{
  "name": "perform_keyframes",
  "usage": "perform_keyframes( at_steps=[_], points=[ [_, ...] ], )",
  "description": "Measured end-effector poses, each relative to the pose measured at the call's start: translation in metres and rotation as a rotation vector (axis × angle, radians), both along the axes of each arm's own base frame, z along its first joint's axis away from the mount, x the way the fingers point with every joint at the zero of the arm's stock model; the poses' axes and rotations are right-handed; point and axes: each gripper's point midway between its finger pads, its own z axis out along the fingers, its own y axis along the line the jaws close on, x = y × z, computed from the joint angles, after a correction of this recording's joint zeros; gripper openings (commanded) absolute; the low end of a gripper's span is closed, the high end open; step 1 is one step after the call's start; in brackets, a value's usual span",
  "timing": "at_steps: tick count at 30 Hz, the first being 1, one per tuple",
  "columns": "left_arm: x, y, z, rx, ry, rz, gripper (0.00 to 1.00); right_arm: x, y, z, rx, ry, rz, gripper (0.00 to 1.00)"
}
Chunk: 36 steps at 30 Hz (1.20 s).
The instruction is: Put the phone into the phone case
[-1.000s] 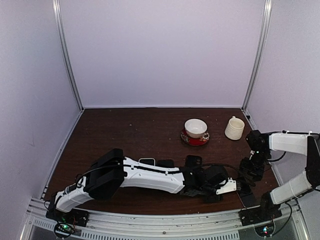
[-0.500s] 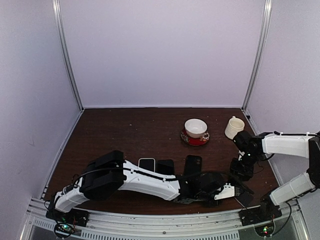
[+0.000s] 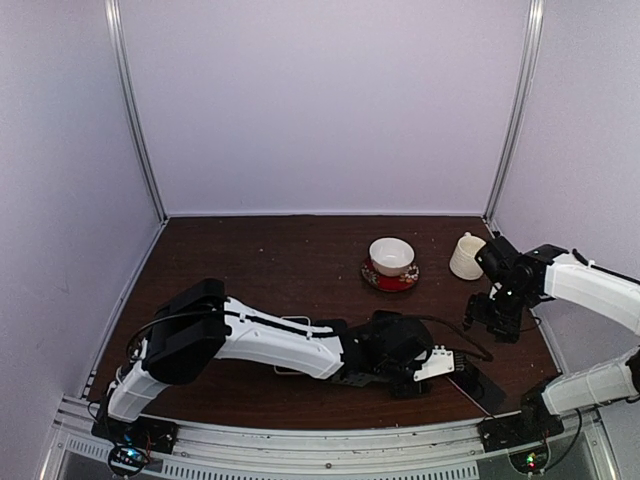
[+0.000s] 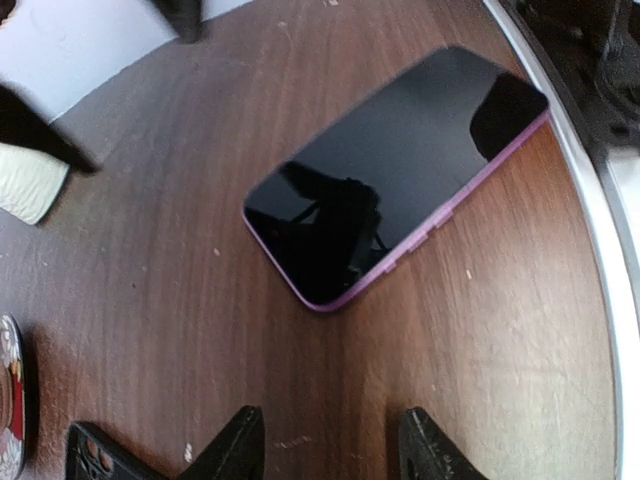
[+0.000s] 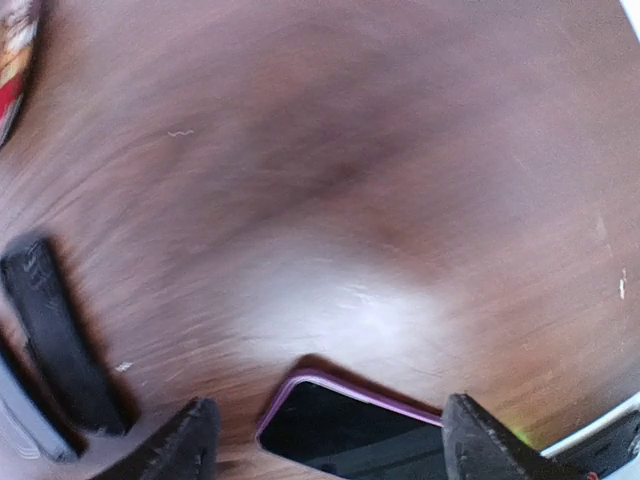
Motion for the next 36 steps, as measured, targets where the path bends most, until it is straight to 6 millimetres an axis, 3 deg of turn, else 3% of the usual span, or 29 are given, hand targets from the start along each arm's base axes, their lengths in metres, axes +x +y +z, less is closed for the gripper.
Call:
perform_keyframes(
  at_steps=[4,7,15,23,28,32,36],
  points=[
    [0.003,-0.011,0.011,-0.038,0.02,0.003,0.67,-0.027,-0.018,-0.027,-0.043,0.075,-0.06,0.85],
    [0.0,-0.018,0.011,-0.051,0.045,-0.015,0.75,-0.047,-0.026,-0.044,-0.07,0.149,-0.085,0.95],
    [-0.005,-0.041,-0.016,-0.037,0.152,-0.027,0.77,-0.053,-0.03,-0.051,-0.057,0.129,-0.169,1.0],
    [0.0,-0.039,-0.016,-0.039,0.172,0.01,0.77,-0.065,-0.055,-0.035,0.031,-0.139,-0.464,1.0],
    [0.006,-0.038,-0.017,-0.054,0.168,0.037,0.77,-0.064,-0.056,-0.04,0.038,-0.132,-0.549,0.99],
    [0.014,-0.036,-0.018,-0.072,0.177,0.062,0.76,-0.056,-0.039,-0.067,0.072,-0.047,-0.541,0.89],
    [0.032,-0.022,-0.019,-0.08,0.201,0.115,0.76,-0.032,-0.015,-0.066,0.103,-0.049,-0.459,0.71]
  ],
)
